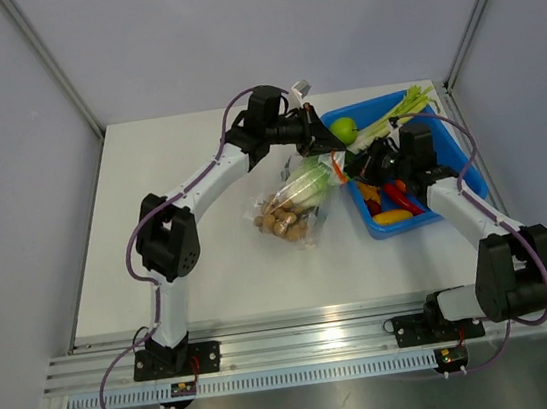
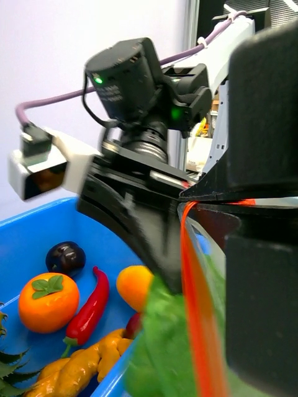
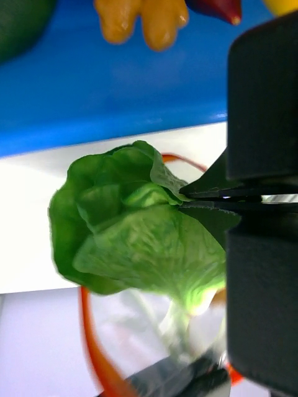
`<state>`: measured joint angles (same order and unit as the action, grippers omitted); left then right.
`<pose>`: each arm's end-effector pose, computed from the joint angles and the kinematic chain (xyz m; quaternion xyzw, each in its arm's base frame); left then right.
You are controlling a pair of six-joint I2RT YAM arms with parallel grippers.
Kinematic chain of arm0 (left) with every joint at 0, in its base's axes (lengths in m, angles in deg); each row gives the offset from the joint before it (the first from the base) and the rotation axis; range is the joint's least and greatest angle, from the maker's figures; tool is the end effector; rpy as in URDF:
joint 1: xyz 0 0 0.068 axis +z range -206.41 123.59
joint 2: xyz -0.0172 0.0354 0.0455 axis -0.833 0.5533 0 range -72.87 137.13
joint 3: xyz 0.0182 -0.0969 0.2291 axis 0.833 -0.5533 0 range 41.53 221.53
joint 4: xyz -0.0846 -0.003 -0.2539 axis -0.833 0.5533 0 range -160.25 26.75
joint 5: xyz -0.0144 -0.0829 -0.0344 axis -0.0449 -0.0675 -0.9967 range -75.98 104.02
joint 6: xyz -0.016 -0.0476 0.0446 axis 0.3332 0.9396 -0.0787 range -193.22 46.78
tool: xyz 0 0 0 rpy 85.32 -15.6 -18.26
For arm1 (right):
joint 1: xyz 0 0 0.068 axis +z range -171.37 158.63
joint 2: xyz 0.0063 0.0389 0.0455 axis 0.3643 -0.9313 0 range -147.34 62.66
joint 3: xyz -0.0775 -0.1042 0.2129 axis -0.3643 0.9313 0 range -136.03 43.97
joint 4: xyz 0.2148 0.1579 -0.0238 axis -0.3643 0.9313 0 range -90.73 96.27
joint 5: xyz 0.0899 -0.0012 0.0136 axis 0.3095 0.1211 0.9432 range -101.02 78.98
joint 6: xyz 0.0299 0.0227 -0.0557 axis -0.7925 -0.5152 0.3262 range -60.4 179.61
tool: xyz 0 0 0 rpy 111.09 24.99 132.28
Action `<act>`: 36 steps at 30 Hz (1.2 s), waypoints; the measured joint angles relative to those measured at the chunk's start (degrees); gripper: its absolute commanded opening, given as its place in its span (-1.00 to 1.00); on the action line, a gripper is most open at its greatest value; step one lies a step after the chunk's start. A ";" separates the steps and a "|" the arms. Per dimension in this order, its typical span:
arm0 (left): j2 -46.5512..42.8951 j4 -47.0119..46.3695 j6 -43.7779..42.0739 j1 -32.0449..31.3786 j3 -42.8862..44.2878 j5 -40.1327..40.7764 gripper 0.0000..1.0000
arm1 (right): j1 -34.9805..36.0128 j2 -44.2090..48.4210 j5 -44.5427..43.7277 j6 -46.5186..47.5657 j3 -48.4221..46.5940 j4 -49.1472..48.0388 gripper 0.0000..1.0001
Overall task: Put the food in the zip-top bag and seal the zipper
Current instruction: Place the fake vegetable in the bin.
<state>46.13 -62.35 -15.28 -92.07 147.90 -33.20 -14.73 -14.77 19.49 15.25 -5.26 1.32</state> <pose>0.3818 -0.3223 0.2880 0.0785 0.7829 -0.6059 0.1174 0.3164 0.0642 0.2209 0.1464 0.8340 0.4128 0.3357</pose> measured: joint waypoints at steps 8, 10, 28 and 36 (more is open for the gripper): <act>0.07 0.22 -0.02 0.00 0.46 -0.46 -1.00 | 6.19 2.38 0.90 2.89 0.15 3.61 -1.00; 0.07 0.22 -0.11 0.00 0.52 -0.63 -1.00 | 6.34 4.39 0.96 3.06 0.35 3.80 -1.00; -0.55 5.29 -5.40 0.00 1.29 -2.12 -1.00 | 6.34 15.56 -4.04 5.81 0.70 9.11 -1.00; -0.52 6.67 -6.08 -0.48 3.80 -2.45 -1.00 | 6.34 15.72 -9.14 10.05 -3.54 14.78 -1.00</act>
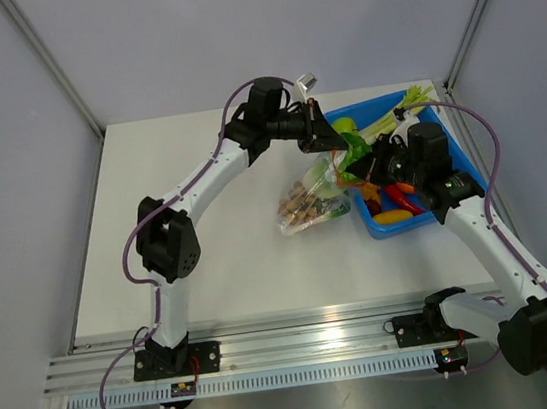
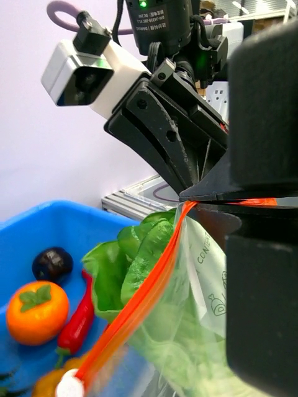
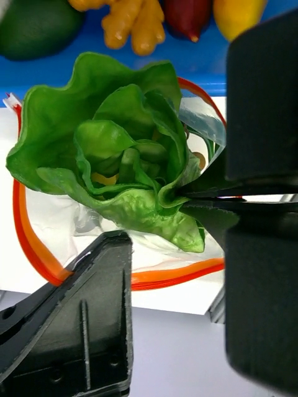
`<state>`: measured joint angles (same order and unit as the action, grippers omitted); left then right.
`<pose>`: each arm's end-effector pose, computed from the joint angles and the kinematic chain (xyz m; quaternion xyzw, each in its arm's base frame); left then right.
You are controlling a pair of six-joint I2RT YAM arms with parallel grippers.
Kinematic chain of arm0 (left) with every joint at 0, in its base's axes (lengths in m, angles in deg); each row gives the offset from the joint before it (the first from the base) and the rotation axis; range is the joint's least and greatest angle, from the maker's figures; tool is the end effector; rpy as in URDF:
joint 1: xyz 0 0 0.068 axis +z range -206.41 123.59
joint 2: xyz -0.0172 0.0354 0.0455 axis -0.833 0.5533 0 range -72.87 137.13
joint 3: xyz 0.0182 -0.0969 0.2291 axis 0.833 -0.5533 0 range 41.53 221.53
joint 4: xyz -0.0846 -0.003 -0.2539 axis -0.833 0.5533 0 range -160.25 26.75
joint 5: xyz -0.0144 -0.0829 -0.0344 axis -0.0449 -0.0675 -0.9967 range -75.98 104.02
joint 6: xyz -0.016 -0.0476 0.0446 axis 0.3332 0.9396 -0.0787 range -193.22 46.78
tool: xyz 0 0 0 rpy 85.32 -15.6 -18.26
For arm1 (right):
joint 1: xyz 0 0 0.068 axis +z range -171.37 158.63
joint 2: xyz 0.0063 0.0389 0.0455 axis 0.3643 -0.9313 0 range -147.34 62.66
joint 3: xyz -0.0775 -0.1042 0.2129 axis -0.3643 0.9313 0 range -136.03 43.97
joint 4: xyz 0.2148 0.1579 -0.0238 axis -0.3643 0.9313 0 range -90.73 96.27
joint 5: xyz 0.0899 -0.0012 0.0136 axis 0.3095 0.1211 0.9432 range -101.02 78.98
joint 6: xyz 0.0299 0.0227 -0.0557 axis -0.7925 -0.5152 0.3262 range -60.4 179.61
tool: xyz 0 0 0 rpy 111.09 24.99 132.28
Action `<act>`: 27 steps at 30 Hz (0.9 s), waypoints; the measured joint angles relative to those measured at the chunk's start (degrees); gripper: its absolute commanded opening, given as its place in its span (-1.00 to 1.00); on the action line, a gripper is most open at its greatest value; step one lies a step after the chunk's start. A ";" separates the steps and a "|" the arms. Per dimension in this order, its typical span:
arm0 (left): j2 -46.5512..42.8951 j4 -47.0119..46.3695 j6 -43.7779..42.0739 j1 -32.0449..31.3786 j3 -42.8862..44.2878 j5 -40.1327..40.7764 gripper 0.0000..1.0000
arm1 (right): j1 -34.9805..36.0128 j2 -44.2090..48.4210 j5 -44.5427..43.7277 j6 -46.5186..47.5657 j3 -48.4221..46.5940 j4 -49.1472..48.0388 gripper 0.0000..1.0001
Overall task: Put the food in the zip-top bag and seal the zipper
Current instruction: Place the fake vegetable in the bin.
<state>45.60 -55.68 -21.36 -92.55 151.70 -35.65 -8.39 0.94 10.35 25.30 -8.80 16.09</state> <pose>0.3732 -0.3231 0.3051 0.1267 0.7808 -0.6004 0.1178 0.2644 0.0810 0.2908 0.0572 0.8361 0.3534 0.4157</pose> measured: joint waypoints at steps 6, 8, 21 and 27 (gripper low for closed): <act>0.90 -1.53 0.09 -1.11 4.46 -0.44 -1.00 | 0.00 0.13 -2.84 3.04 -4.92 2.16 -1.00; 0.98 -2.36 0.24 -1.27 4.46 -0.70 -1.00 | 0.00 -0.09 -2.91 4.20 -5.66 2.80 -1.00; 4.61 -5.25 0.02 -1.25 4.46 -1.16 -1.00 | 0.11 -3.96 -2.99 8.00 -5.29 7.17 -0.03; 4.61 -6.14 0.07 -1.27 4.59 -1.46 -1.00 | 0.15 0.07 -6.80 8.66 -7.39 11.93 0.38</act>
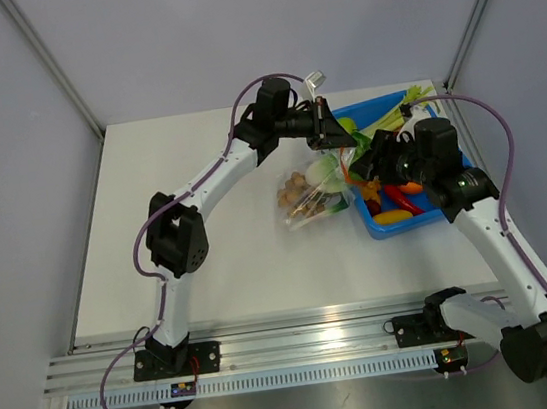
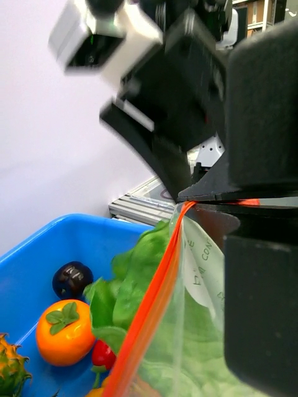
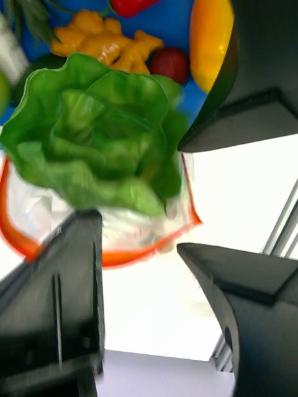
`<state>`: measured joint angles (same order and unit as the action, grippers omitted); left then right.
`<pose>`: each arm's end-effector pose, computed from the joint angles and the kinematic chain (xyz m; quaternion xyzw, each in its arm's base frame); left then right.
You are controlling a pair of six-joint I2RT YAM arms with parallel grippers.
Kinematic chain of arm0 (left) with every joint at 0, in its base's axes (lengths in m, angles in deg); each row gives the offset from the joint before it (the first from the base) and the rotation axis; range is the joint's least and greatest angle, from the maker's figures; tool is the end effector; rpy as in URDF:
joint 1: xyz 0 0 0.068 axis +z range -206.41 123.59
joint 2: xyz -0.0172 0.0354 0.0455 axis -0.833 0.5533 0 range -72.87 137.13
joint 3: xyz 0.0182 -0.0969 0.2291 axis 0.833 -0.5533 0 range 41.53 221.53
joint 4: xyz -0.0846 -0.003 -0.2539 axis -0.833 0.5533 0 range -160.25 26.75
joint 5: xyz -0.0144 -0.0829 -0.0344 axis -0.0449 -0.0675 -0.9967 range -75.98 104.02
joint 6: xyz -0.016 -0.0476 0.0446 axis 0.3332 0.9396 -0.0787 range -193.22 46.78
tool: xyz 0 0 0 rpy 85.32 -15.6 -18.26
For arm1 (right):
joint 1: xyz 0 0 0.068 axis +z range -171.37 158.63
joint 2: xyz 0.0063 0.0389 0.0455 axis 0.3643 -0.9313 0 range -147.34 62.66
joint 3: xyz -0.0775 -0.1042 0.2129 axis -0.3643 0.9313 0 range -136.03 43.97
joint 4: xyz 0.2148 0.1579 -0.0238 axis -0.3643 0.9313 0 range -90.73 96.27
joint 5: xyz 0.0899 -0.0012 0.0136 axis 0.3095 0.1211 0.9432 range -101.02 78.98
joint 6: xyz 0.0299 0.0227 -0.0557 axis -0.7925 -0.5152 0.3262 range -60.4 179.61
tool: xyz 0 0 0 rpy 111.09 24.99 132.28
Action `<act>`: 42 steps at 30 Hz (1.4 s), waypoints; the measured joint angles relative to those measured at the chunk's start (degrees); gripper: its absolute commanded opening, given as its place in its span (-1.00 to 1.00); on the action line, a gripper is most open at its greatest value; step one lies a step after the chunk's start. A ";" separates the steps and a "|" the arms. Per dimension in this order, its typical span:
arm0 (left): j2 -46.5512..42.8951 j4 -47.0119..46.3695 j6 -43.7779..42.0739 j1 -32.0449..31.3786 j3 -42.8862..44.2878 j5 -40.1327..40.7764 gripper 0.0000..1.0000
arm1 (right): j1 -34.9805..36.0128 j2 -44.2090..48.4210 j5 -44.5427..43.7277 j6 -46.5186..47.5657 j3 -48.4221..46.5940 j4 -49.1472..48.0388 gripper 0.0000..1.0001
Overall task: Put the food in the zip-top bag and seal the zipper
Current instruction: Place the fake vegetable in the bin, then adjust the zipper food storage bag at the center of the board.
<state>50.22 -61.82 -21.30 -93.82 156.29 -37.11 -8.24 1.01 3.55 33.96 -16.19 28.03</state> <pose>0.3809 -0.3438 0.3063 0.1640 0.7507 -0.6247 0.1392 0.2579 0.0740 0.3144 0.0310 0.8618 0.2677 0.4297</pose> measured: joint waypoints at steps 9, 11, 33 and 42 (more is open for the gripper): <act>-0.04 -2.95 1.20 0.00 -0.02 -0.09 -1.00 | -0.76 15.21 -12.17 -3.15 -2.16 4.24 0.44; -0.07 -3.69 1.57 0.00 -0.02 -0.07 -1.00 | -2.14 17.25 -13.09 -5.66 -0.46 3.87 0.44; -5.73 -5.90 2.12 0.02 -1.46 -0.07 -1.00 | -12.07 11.89 4.68 -37.33 25.94 -18.27 0.35; -5.81 -6.43 2.12 0.07 -2.05 -0.09 -1.00 | -16.00 12.59 6.16 -41.97 28.79 -23.63 0.35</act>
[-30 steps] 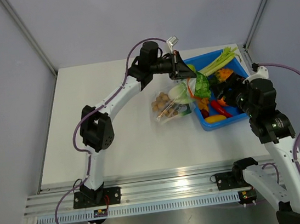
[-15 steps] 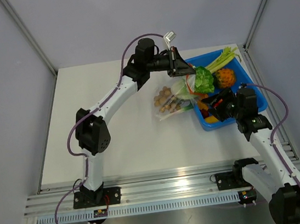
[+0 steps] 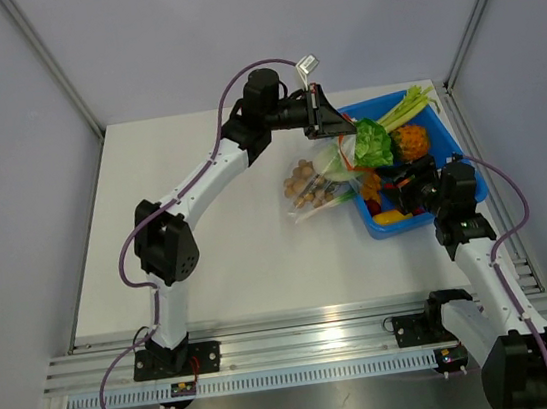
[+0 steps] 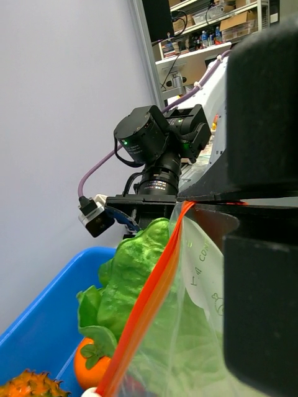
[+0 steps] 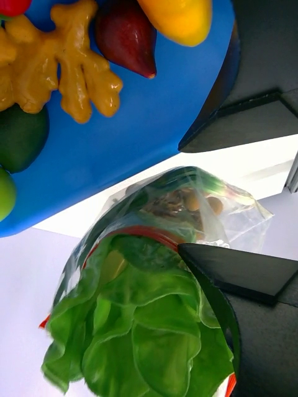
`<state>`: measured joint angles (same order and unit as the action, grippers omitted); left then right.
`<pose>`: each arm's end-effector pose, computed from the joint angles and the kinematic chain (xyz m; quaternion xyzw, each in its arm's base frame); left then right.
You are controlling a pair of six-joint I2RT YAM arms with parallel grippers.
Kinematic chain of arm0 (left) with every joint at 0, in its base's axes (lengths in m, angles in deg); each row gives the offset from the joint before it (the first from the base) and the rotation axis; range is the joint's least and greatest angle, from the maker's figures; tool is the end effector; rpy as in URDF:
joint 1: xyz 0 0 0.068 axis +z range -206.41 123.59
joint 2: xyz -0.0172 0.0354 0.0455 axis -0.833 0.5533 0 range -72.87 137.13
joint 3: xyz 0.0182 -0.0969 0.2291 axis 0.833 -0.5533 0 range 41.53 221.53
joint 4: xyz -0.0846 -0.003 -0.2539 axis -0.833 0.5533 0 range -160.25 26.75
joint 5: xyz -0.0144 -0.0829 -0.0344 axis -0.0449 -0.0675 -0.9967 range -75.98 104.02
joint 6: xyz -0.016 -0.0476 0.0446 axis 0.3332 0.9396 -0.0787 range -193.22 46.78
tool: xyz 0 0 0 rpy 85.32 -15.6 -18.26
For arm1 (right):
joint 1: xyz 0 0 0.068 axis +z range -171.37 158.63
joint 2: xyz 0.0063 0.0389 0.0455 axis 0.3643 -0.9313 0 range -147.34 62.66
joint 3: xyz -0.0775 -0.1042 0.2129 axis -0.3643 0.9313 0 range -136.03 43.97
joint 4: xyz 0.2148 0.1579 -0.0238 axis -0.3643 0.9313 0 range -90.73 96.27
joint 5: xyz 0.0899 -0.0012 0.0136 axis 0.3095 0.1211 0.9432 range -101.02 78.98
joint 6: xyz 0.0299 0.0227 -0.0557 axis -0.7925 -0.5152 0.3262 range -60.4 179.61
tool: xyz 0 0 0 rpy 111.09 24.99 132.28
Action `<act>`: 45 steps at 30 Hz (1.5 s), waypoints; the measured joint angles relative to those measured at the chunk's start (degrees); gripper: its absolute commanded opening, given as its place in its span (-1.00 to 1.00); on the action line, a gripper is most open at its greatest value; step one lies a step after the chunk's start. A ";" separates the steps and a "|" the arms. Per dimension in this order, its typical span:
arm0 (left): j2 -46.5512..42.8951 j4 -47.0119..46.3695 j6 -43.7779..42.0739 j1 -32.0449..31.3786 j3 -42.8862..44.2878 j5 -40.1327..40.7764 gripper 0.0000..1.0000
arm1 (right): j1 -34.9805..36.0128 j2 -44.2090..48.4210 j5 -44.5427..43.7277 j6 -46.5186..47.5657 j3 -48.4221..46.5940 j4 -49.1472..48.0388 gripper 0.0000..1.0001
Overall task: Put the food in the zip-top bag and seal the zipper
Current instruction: Adjust the zipper food storage bag at the center of the board.
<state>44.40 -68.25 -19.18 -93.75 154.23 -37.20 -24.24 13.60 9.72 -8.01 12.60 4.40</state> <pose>0.3660 -0.3317 0.3541 0.1869 0.7077 -0.6548 0.1882 0.2359 0.0072 0.2271 0.3915 0.7266 0.4180 0.3795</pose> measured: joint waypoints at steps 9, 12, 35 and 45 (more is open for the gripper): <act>-0.22 -0.35 0.04 0.07 -0.72 0.02 -1.00 | -1.55 -1.14 2.93 -3.72 3.02 -6.40 0.34; -0.24 -0.37 0.00 0.07 -1.36 0.02 -1.00 | -1.75 -1.31 3.45 -5.07 3.98 -8.13 0.34; -2.58 -1.38 0.28 0.07 -4.02 -0.17 -1.00 | -2.45 -5.95 7.32 -8.61 4.37 -17.99 0.24; -2.58 -3.45 2.01 -0.09 -4.13 -0.83 -1.00 | -2.54 -15.04 13.94 -8.26 1.97 -19.65 0.01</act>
<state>41.82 -71.70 -17.16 -93.84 150.10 -38.03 -26.78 -1.44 23.66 -16.27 14.56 -15.25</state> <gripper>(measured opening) 0.005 0.549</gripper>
